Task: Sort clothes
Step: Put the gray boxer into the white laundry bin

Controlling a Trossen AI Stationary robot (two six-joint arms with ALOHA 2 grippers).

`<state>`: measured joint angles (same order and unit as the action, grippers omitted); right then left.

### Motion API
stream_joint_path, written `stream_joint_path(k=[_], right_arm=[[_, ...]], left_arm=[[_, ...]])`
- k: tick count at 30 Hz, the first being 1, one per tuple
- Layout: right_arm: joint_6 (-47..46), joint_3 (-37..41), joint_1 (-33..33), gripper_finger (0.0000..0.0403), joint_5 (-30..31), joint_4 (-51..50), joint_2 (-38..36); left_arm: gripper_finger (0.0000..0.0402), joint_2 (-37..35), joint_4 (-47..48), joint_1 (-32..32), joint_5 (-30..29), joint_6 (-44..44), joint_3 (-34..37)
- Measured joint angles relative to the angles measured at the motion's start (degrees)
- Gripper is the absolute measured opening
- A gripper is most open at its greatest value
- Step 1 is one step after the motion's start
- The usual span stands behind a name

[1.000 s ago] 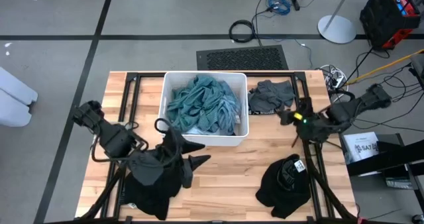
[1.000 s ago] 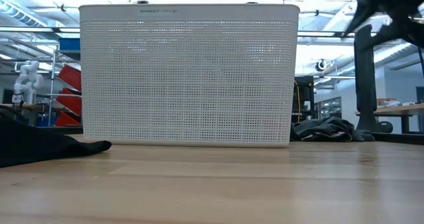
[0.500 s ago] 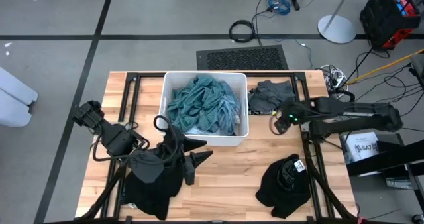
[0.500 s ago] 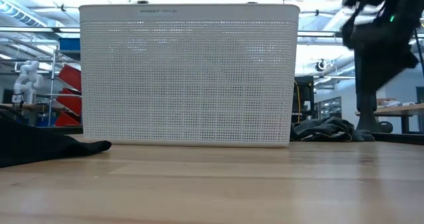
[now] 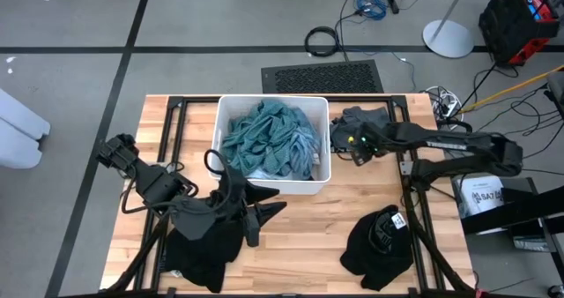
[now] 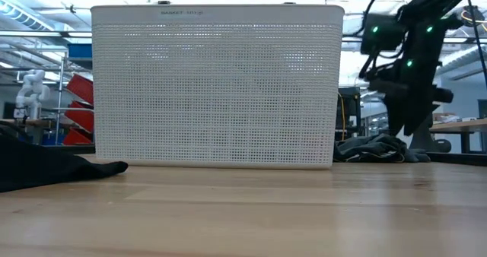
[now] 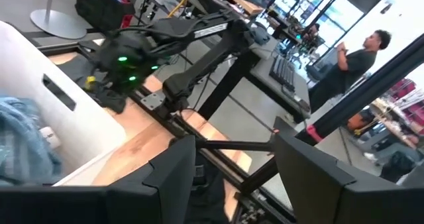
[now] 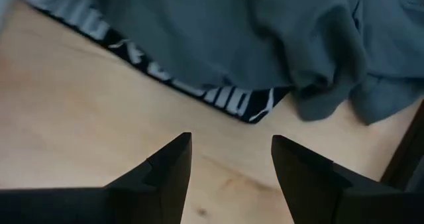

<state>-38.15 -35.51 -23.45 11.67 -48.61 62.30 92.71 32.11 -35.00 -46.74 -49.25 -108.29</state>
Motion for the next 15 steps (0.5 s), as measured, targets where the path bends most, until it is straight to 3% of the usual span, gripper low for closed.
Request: stream_joint_path(k=[9,15], right_arm=[[8.29,0.0,-11.08,0.0196,-6.29,9.6,10.8],[10.97,-0.31,-14.33,0.0193,-7.67,9.47,17.81]], left_arm=[[0.0215,0.0,-1.83,0.0,0.19,-0.09,0.0],[0.0215,0.0,-1.83,-0.02,2.7,-2.94,0.0]])
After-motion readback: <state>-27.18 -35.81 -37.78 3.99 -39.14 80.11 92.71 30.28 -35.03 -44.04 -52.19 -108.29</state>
